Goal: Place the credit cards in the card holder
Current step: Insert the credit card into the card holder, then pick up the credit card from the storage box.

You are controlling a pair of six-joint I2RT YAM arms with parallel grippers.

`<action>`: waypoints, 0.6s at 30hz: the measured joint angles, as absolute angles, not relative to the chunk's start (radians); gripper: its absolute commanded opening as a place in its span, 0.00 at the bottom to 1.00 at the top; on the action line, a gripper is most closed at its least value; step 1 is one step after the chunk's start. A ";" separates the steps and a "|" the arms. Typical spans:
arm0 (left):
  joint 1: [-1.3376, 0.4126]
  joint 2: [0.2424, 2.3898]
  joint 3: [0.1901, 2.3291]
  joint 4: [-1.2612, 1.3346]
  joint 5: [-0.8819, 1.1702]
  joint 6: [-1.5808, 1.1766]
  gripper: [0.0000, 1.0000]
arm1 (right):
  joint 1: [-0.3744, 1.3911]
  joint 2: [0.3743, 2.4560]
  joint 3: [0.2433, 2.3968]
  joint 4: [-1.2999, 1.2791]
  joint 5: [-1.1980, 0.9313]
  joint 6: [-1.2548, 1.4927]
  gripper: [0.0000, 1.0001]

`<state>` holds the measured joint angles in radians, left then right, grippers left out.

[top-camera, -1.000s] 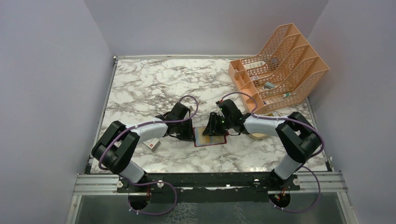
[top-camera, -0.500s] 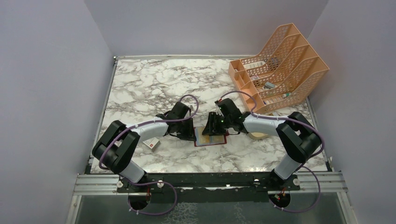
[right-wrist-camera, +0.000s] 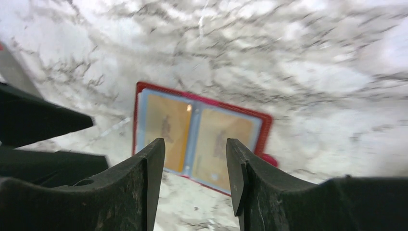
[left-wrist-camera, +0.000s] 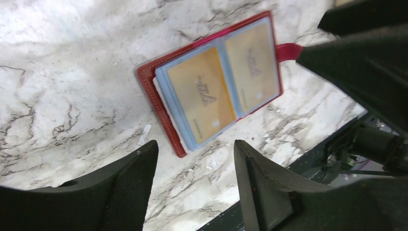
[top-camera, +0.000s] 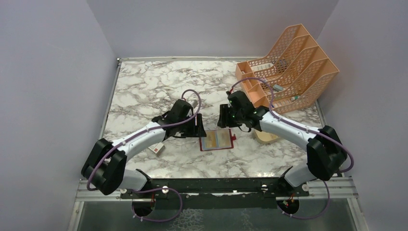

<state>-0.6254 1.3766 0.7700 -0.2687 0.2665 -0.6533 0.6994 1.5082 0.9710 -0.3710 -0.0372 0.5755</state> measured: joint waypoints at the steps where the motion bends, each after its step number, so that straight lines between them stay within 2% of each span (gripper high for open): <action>1: -0.626 1.353 0.776 -0.277 0.260 -0.643 0.69 | 0.696 1.498 0.992 -0.399 -0.001 0.551 0.50; 3: -0.626 1.315 0.788 -0.291 0.253 -0.627 0.75 | 0.692 1.483 1.029 -0.448 0.080 0.503 0.50; 5: -0.626 1.274 0.807 -0.312 0.241 -0.605 0.93 | 0.687 1.471 1.056 -0.493 0.170 0.459 0.50; 6: -0.626 1.258 0.815 -0.320 0.237 -0.591 0.98 | 0.685 1.464 1.065 -0.514 0.218 0.436 0.50; 13: -0.626 1.183 0.850 -0.386 0.213 -0.507 0.99 | 0.662 1.398 1.064 -0.595 0.521 0.232 0.54; 18: -0.626 1.136 0.848 -0.427 0.192 -0.460 0.99 | 0.589 1.332 1.024 -0.604 0.580 0.112 0.54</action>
<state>-0.6258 1.1362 0.8482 -0.4274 0.1917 -0.4603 0.5888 1.3323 1.0237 -0.6041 0.5800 0.1120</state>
